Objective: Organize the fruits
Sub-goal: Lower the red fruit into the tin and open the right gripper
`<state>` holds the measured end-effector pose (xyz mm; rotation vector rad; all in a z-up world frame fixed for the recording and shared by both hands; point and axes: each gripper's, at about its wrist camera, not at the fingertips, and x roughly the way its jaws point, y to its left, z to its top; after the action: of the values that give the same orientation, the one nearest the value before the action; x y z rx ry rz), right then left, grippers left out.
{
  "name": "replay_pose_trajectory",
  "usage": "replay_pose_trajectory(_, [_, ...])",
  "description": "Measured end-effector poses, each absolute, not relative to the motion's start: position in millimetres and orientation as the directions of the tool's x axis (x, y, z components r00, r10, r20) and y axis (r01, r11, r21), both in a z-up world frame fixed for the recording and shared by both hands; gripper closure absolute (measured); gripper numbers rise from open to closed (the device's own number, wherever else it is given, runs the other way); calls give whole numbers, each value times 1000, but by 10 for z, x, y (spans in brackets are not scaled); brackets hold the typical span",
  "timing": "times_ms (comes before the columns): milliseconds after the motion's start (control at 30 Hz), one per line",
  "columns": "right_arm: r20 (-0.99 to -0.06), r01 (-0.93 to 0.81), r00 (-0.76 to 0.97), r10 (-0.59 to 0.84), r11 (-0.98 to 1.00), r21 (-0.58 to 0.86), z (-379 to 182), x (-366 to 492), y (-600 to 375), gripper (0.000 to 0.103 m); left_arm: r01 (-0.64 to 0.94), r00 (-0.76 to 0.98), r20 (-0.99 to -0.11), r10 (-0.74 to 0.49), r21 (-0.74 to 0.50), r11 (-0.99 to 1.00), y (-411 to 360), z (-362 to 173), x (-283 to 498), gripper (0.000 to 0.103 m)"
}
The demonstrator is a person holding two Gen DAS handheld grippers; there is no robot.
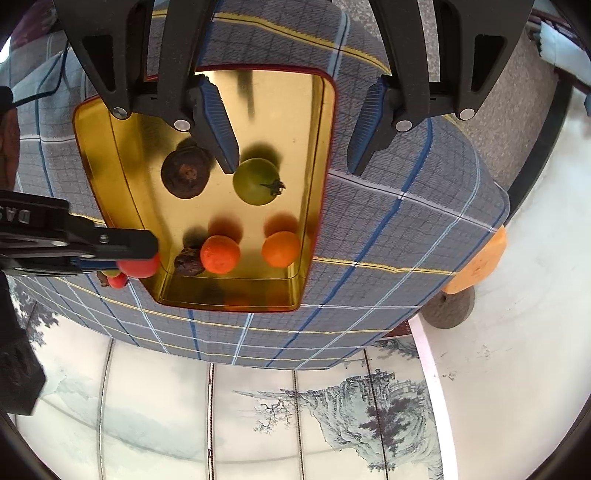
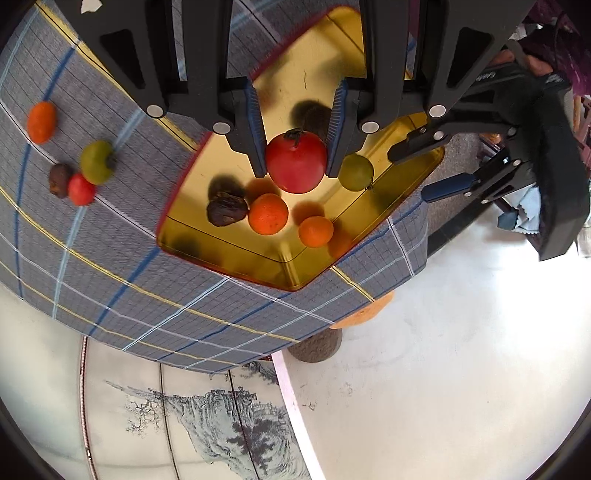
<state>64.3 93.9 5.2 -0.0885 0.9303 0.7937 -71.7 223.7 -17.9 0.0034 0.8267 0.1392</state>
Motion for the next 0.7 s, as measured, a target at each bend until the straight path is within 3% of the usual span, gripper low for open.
replay_pose_trajectory(400, [-745,-642,330,580,717,273,-35,793,1215,71,-133,661,-739,130,55,990,2322,-206,-773,38])
replay_pose_trajectory(533, [-646,-610,383,660,706,360,150,832,1020,42,-133,660,-738,137,65,989,2328,-198,-800,38])
replay_pose_trajectory(700, [-589,-539,490,643,754,375,313,785,470,33,-131,657,-742,134,63,989,2337,-182,-817,36])
